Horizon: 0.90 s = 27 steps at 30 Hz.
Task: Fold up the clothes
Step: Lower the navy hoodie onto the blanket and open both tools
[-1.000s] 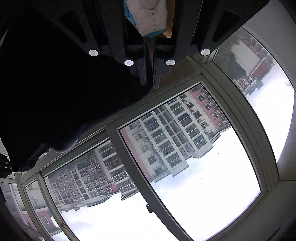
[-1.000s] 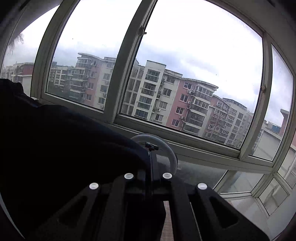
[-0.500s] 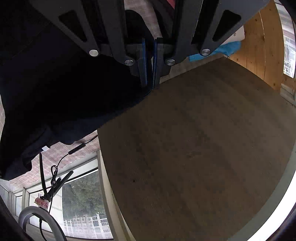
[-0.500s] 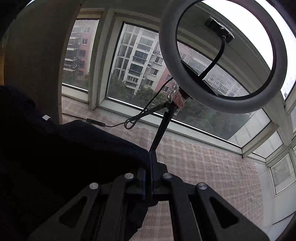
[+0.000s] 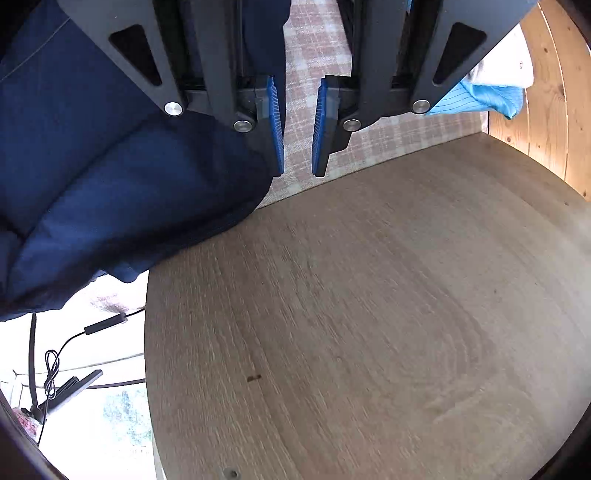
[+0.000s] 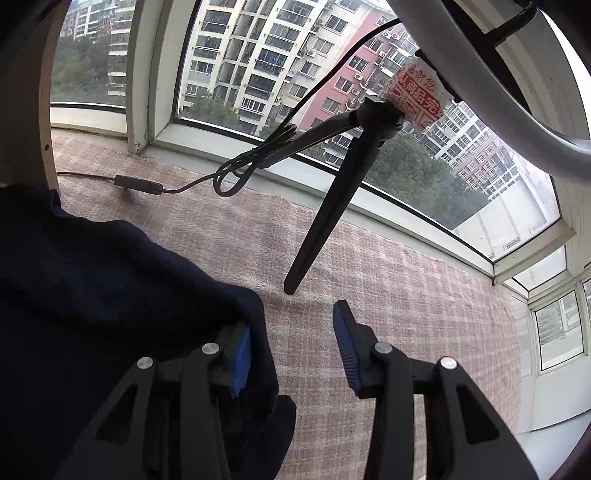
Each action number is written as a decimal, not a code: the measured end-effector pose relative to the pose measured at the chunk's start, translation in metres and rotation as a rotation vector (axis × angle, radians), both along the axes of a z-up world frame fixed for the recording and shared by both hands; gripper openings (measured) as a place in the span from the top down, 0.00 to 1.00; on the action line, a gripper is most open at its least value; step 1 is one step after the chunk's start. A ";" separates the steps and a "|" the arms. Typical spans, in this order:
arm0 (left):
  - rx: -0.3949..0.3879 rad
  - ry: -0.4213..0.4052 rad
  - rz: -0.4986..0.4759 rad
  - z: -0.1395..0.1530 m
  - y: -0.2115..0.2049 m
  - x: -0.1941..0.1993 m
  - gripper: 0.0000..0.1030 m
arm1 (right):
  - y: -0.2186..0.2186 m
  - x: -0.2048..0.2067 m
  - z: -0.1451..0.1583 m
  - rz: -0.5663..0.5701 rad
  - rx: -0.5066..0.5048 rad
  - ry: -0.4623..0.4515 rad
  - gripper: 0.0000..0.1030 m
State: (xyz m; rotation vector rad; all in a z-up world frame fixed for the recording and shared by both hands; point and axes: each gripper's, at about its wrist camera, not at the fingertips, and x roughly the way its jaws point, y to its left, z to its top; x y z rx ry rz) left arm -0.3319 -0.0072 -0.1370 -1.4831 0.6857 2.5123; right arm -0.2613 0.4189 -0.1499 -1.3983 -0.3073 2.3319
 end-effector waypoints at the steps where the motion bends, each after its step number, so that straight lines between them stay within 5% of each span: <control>1: 0.016 0.009 -0.013 0.009 -0.004 0.010 0.84 | 0.003 0.009 0.008 -0.001 -0.032 0.021 0.59; 7: 0.103 0.029 -0.029 0.057 -0.061 0.090 0.81 | 0.011 0.089 0.067 0.044 -0.182 0.169 0.50; 13: 0.177 0.031 0.088 0.088 -0.130 0.188 0.82 | 0.015 0.177 0.125 0.097 -0.286 0.318 0.43; 15: 0.195 0.027 0.118 0.087 -0.138 0.203 0.82 | 0.016 0.167 0.124 0.105 -0.263 0.267 0.43; 19: 0.221 -0.003 0.080 0.077 -0.111 0.194 0.79 | 0.000 0.141 0.078 0.105 -0.201 0.012 0.43; 27: 0.172 -0.110 -0.179 -0.010 0.047 0.078 0.74 | -0.017 0.153 0.004 0.171 -0.213 -0.156 0.43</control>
